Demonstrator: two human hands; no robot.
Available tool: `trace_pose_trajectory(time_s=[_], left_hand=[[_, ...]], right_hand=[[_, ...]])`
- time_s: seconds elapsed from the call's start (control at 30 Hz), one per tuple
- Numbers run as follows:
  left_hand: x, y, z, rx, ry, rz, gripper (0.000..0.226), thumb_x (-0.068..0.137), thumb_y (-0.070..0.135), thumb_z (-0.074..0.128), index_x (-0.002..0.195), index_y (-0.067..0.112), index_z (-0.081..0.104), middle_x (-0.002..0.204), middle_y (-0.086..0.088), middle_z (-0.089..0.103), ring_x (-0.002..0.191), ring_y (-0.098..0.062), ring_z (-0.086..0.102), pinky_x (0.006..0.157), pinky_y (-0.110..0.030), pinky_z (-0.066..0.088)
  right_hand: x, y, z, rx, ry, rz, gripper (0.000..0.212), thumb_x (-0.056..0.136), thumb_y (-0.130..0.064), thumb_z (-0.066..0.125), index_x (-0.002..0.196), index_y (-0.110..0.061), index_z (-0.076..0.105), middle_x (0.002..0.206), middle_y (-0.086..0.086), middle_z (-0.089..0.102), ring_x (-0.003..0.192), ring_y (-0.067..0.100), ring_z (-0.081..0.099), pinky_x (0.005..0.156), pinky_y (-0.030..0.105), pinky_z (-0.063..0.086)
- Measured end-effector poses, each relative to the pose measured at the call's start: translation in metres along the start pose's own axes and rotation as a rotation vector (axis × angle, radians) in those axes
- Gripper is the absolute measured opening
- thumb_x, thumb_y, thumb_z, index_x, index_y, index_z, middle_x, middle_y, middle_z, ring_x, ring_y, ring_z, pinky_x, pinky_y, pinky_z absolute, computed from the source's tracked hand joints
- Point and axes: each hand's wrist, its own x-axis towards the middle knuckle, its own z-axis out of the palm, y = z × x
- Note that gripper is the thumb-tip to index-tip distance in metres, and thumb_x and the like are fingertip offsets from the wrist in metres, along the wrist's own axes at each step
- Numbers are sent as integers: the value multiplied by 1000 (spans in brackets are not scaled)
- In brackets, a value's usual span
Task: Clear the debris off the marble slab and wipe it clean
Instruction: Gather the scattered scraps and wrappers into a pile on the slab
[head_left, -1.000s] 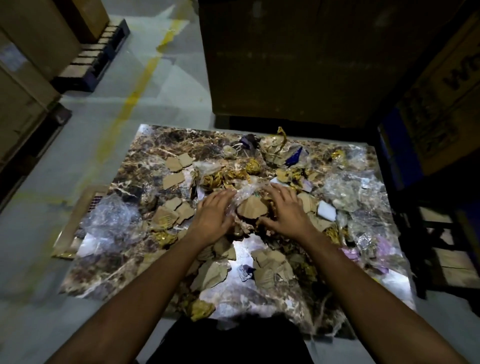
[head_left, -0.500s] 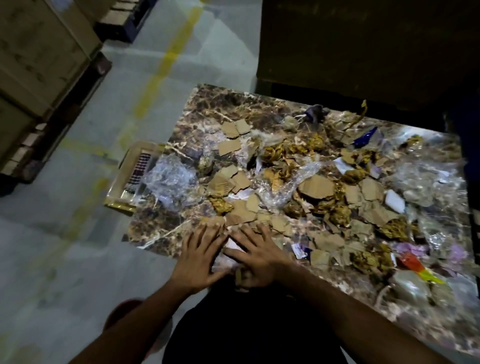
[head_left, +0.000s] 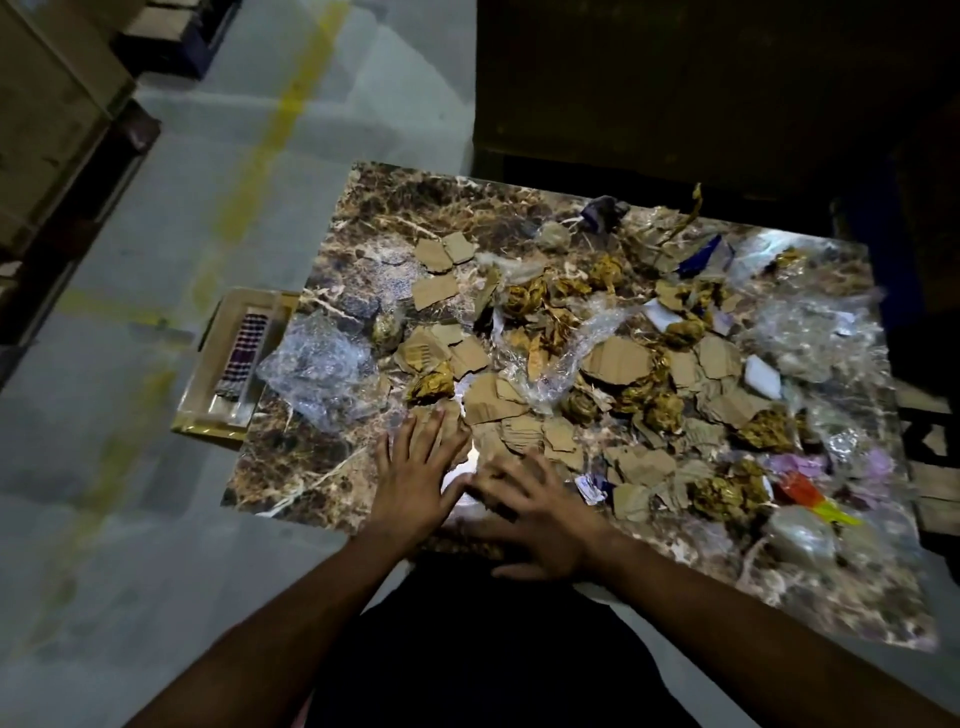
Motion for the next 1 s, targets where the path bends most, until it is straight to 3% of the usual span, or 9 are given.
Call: trace_pose_trajectory(time_s=[0.07,0.2,0.33,0.47,0.6,0.77,0.9,1.0], left_hand=[[-1,-2,0,8,1,32,59,99,65,31,154,46,19,169,5,7,151,-34,13,115,-62,16],[0,1,-7,-68,-8,110,58,101,58,37,155,39,25,168,3,9,151,-29,12,115,-55,29],[1,9,-13,-143,-17,188,59,102,55,37,156,36,24,169,6,3,152,-26,3,118,-49,21],[6,14,-9,-111,-47,212,67,97,65,40,156,40,21,169,3,-1,153,-29,-1,117,-52,19],[10,21,-10,-43,-67,181,55,98,57,46,147,35,35,166,-1,13,147,-31,12,106,-56,35],[13,25,-12,156,64,258,45,93,44,65,131,24,50,147,-8,46,124,-33,46,84,-46,47],[13,28,-11,271,138,350,46,85,27,74,125,15,55,134,-15,58,110,-38,56,77,-45,47],[15,32,-18,312,199,392,44,85,28,70,125,14,55,124,-16,64,97,-37,63,65,-43,52]], right_hand=[[-2,-1,14,-35,-50,-54,54,95,-72,38,145,-50,41,167,8,24,149,42,26,111,74,19],[7,14,17,1,-69,85,47,92,-75,47,131,-49,52,164,10,30,148,43,29,109,76,26],[4,32,8,-67,-74,208,57,91,-81,33,140,-53,41,167,13,21,150,46,21,111,79,14],[2,42,8,-48,-98,264,61,90,-79,37,145,-53,36,167,17,20,152,46,18,111,79,13],[8,36,9,11,-70,348,50,93,-62,54,139,-42,47,158,15,37,144,44,35,105,75,29],[12,42,3,10,21,356,54,91,-39,68,140,-32,45,148,14,48,133,38,46,97,61,42],[19,47,-1,-21,56,308,52,85,-29,75,129,-26,48,139,17,55,121,38,53,84,56,52],[22,53,-6,32,141,280,47,81,-28,81,121,-19,59,125,20,65,101,37,66,62,44,59]])
